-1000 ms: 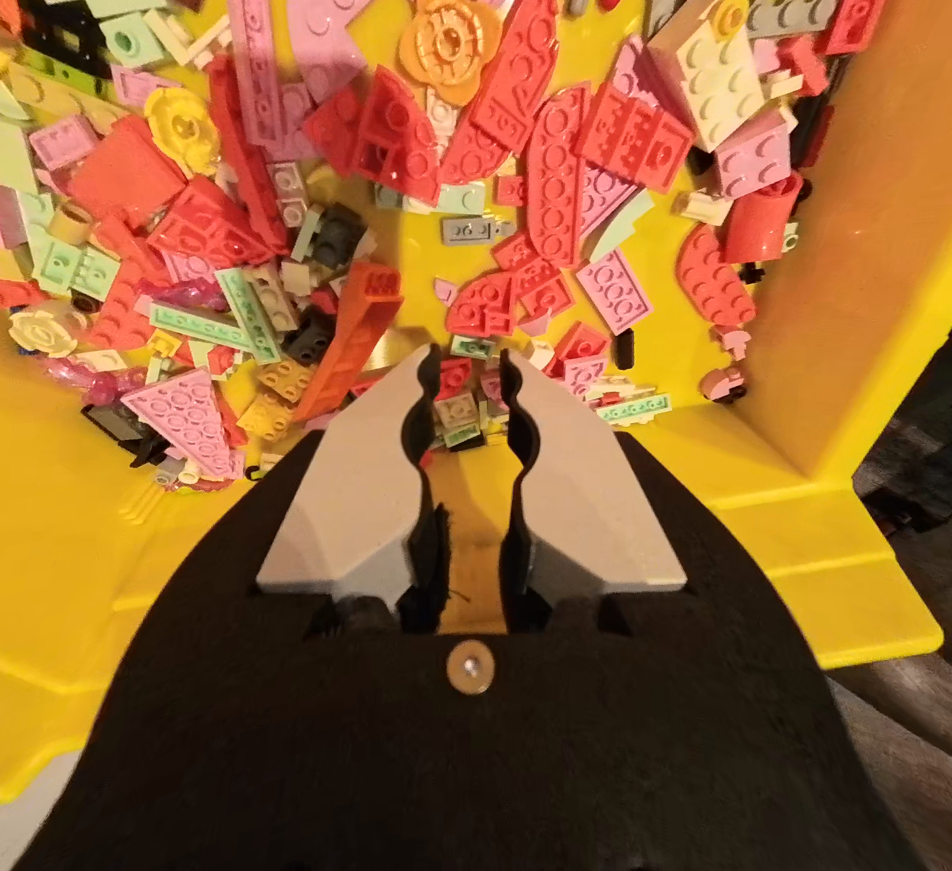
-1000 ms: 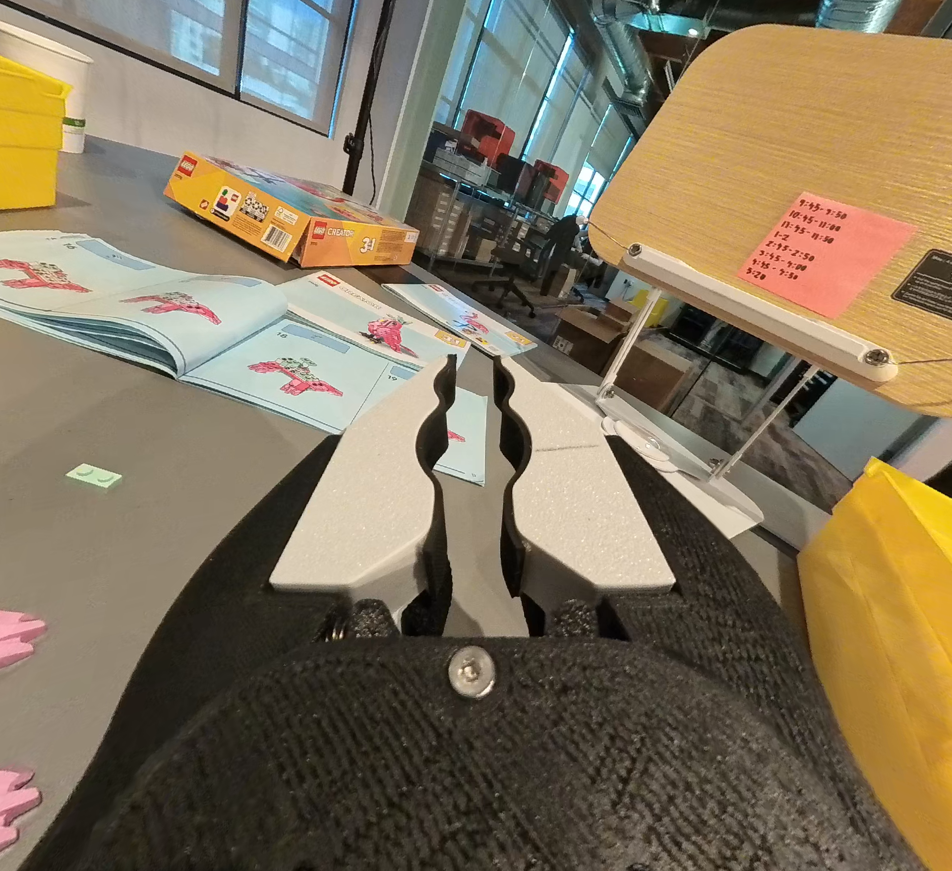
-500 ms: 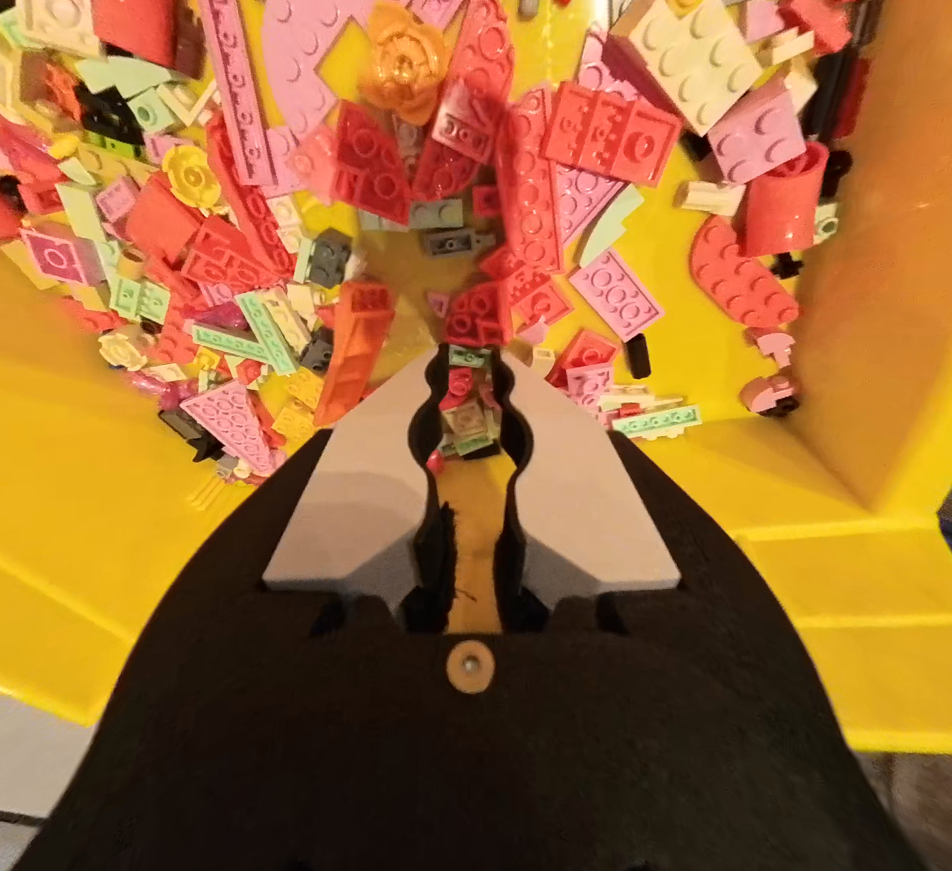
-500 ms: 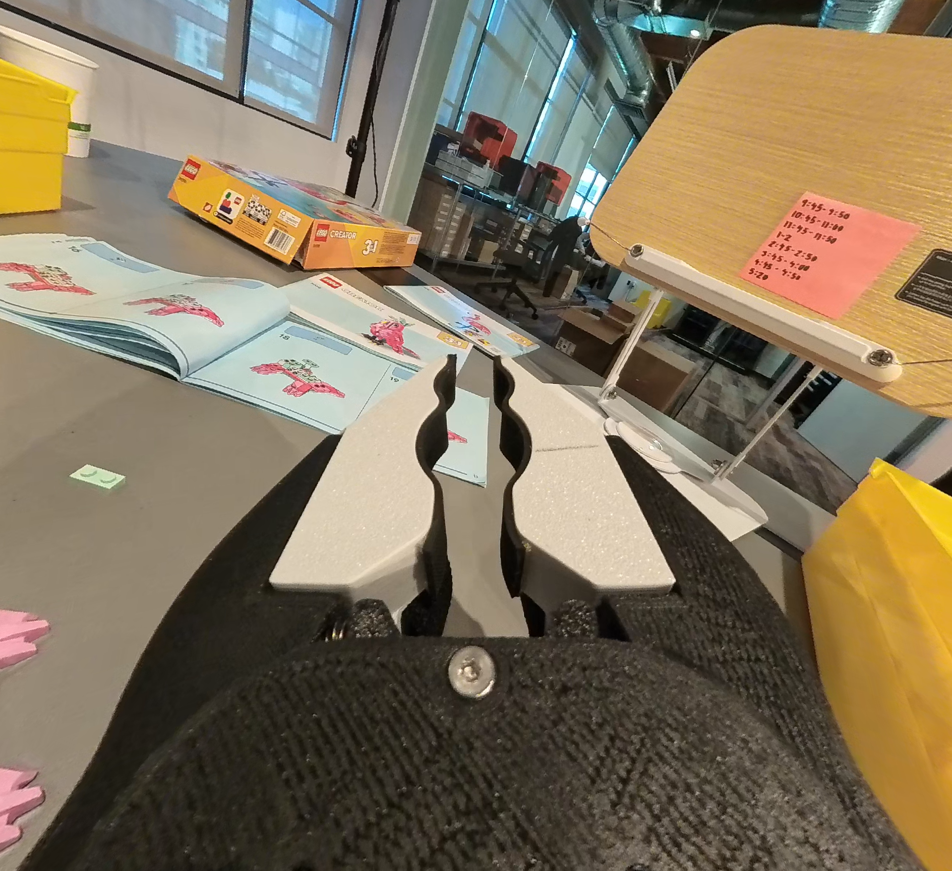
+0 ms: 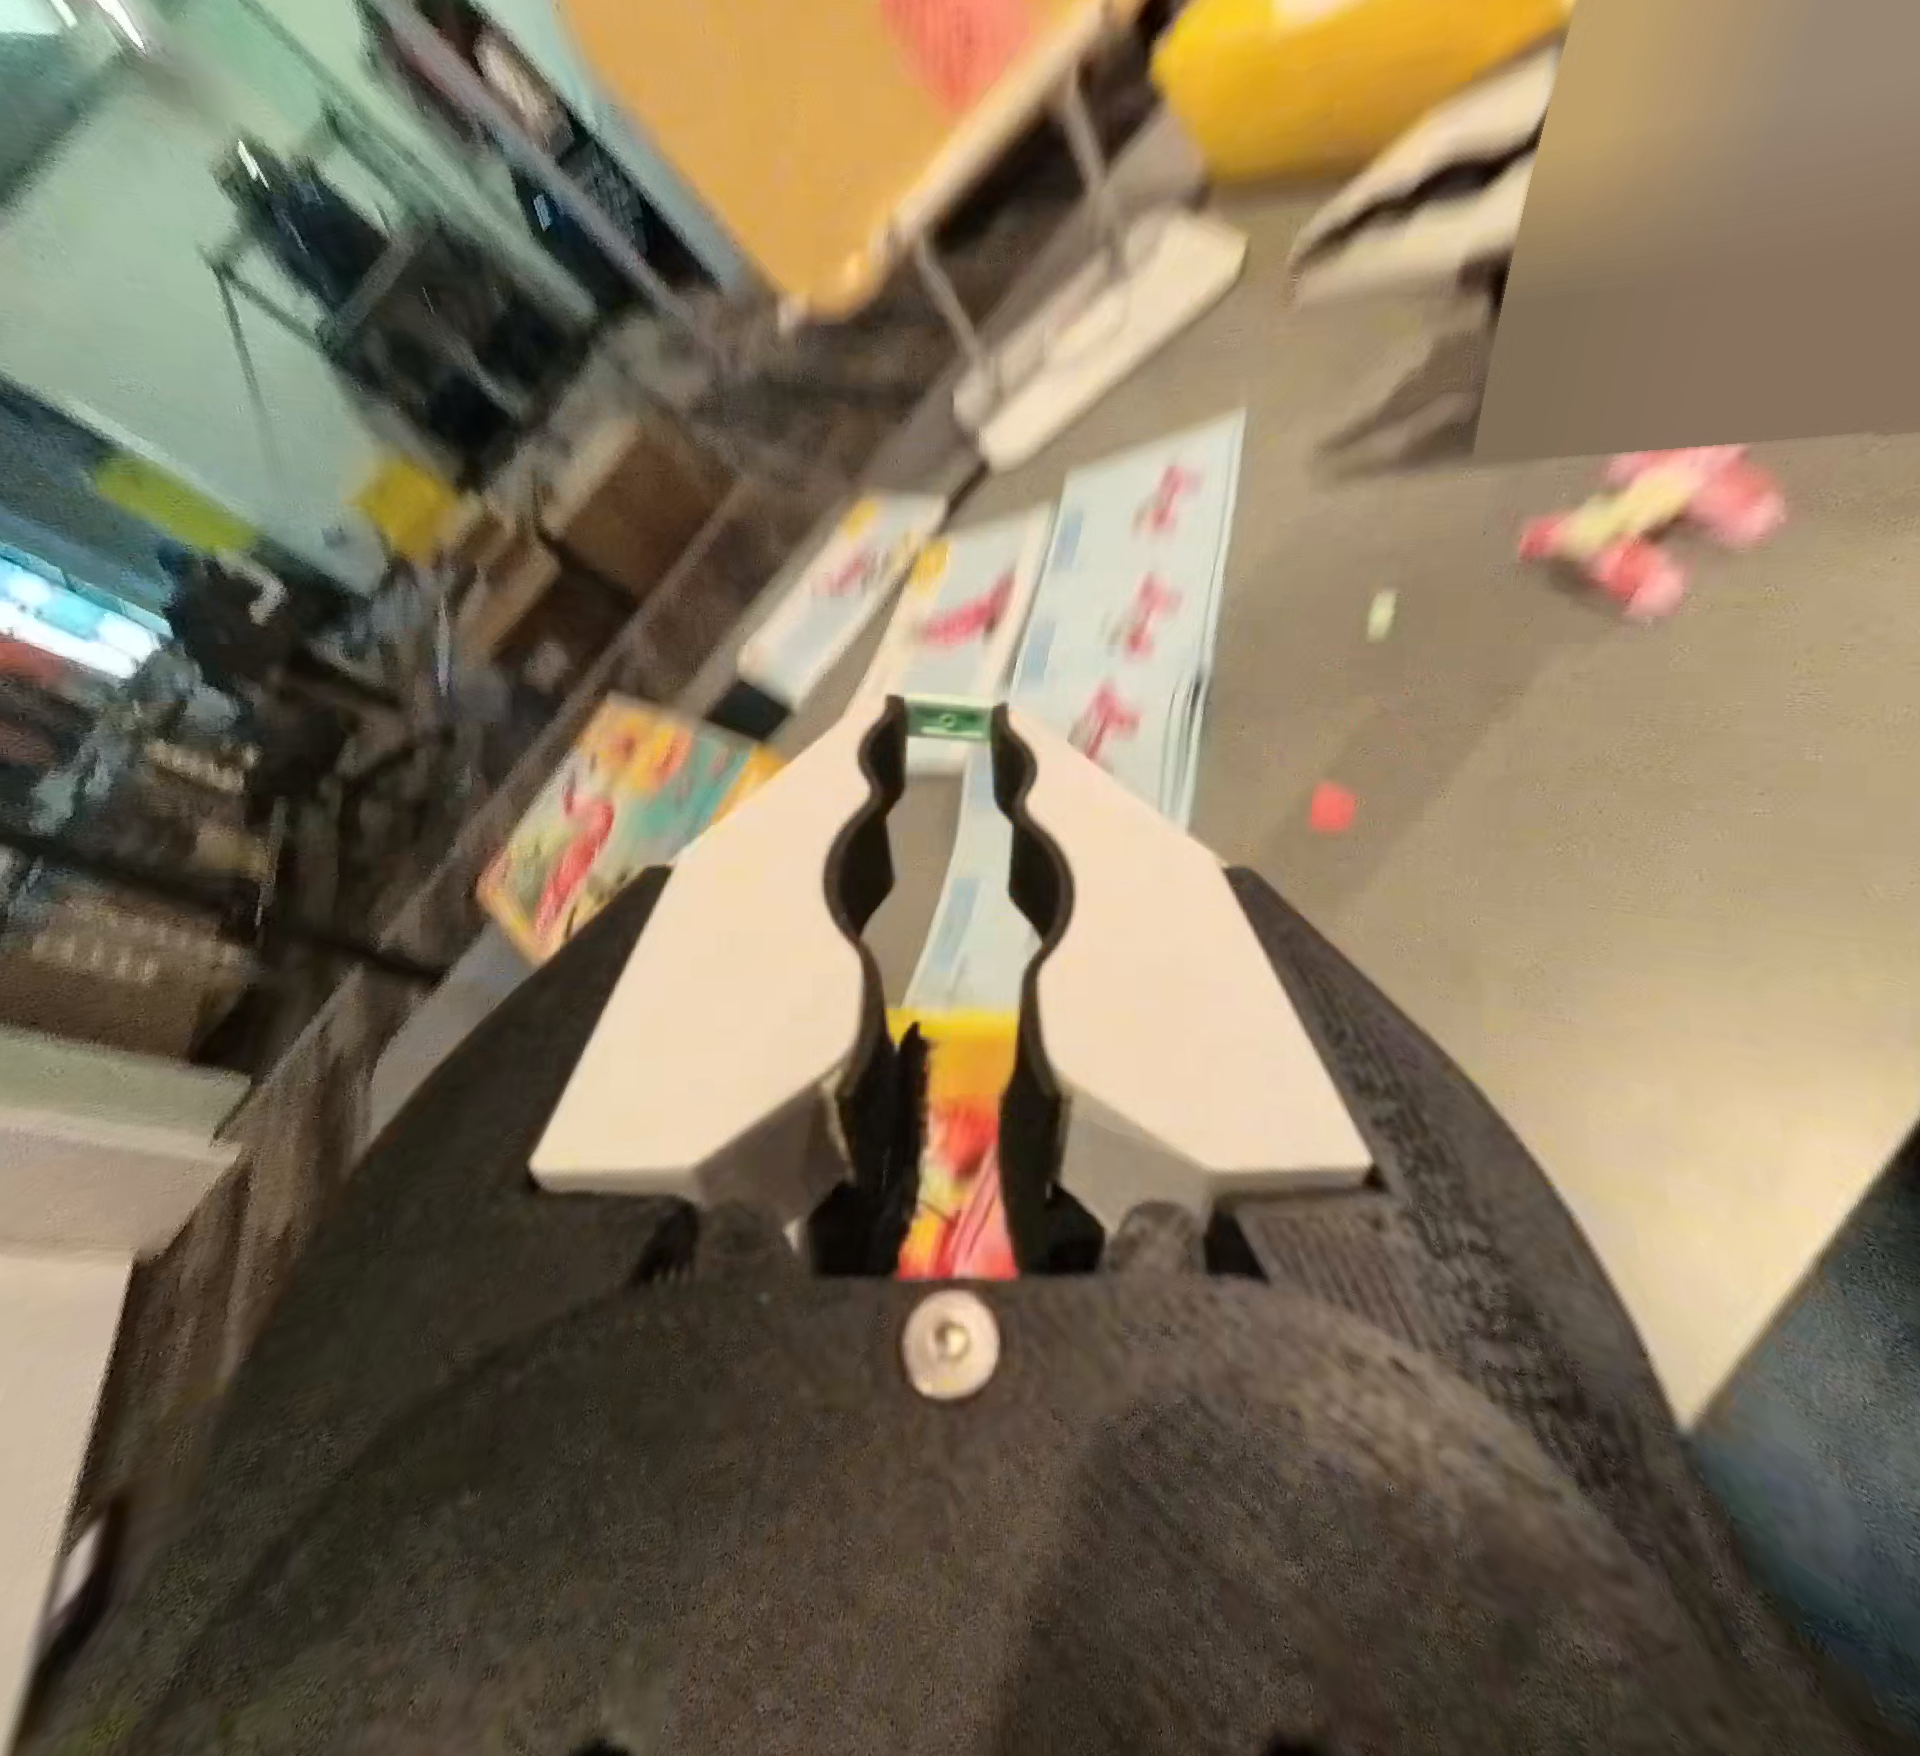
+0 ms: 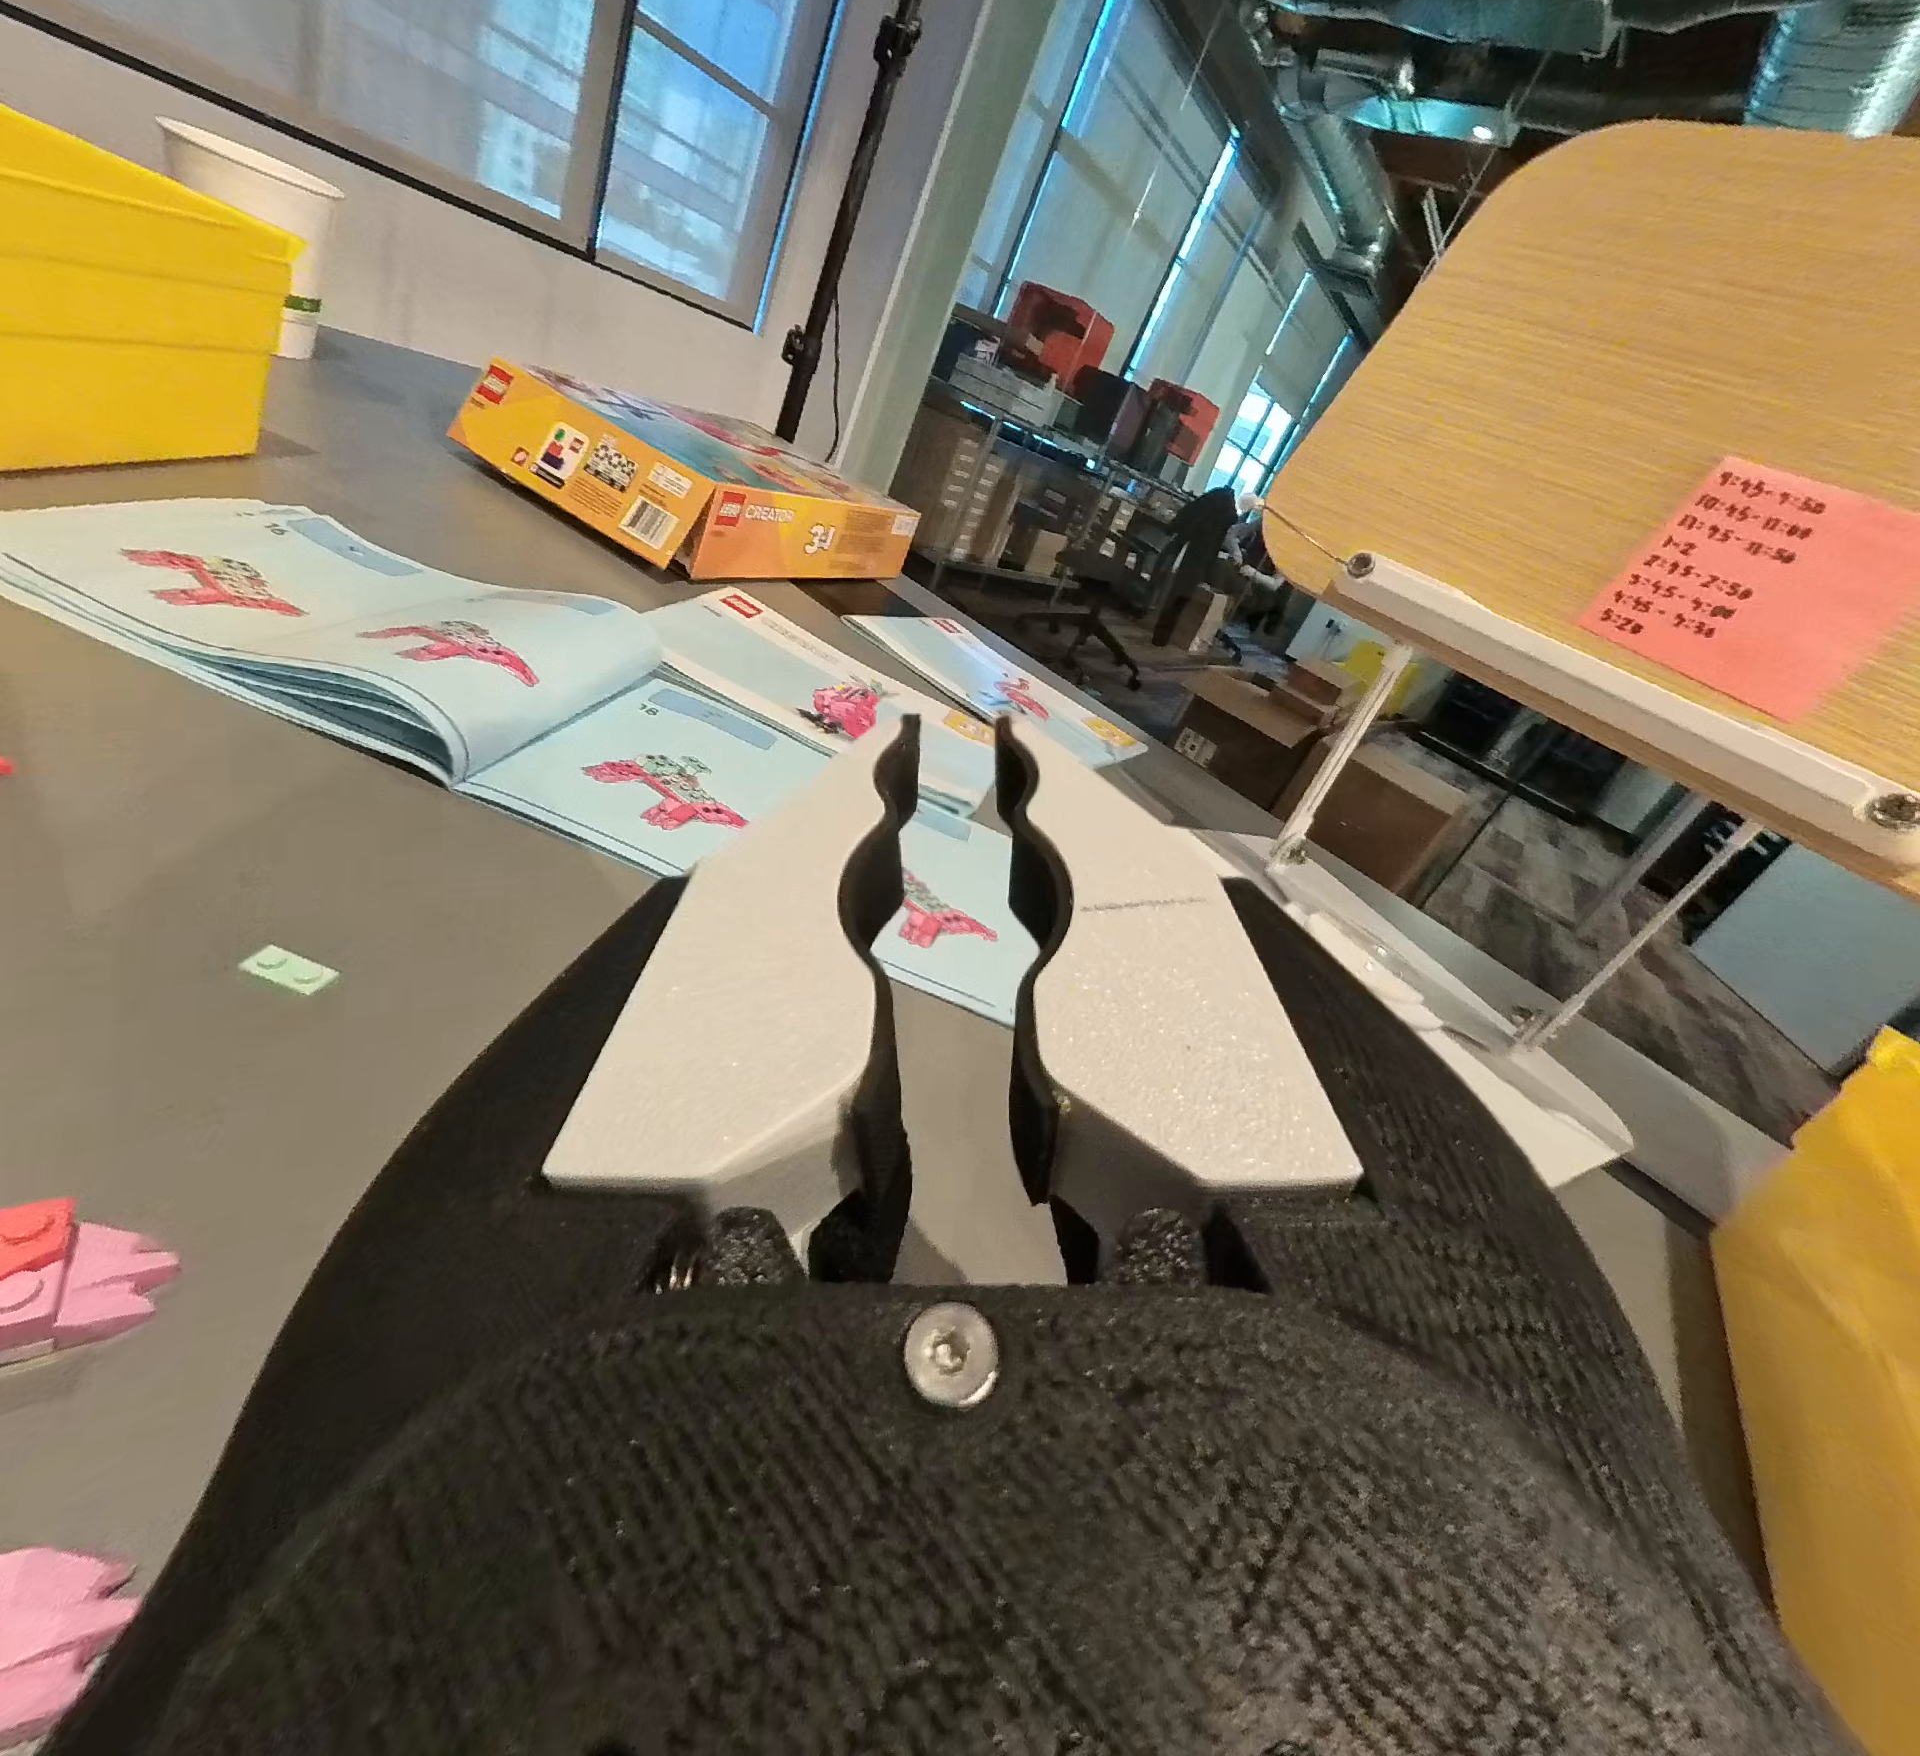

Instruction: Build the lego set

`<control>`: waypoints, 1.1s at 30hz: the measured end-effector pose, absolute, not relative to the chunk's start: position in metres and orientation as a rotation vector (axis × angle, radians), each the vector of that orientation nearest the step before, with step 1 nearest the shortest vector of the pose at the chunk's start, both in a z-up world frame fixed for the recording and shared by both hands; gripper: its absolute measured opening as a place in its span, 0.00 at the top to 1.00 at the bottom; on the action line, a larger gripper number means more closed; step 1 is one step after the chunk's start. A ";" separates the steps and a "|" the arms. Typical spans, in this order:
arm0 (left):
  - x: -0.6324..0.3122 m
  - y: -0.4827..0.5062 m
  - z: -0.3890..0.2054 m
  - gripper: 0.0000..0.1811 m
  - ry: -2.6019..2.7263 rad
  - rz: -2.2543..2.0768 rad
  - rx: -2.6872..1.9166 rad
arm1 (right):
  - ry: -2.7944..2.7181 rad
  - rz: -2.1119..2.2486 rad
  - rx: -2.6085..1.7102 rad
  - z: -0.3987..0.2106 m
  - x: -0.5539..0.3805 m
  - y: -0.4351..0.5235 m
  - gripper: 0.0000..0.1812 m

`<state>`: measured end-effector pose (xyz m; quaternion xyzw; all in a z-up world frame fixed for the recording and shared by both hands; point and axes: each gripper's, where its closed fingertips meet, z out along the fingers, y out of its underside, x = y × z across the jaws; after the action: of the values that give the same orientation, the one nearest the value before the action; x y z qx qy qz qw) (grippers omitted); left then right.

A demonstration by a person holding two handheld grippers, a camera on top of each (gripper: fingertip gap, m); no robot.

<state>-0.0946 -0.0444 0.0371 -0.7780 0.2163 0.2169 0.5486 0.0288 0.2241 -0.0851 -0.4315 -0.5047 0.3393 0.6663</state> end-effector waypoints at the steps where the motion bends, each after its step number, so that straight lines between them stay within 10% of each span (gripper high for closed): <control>1: -0.069 -0.032 0.046 0.91 0.515 0.486 -1.760 | -1.133 0.770 -0.964 -0.083 0.030 0.223 0.93; 14: 0.077 0.106 -0.009 0.92 0.725 0.234 -1.200 | -1.099 2.450 -1.041 -0.004 0.071 0.139 0.87; 33: 0.084 0.120 -0.040 0.92 0.853 0.184 -1.241 | -1.372 2.658 -1.135 -0.034 0.069 0.104 0.97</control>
<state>0.0839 0.1202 -0.0404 -0.5626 0.3867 0.0835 0.7260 0.0693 0.1040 -0.0335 -0.3546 -0.4286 0.8305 -0.0287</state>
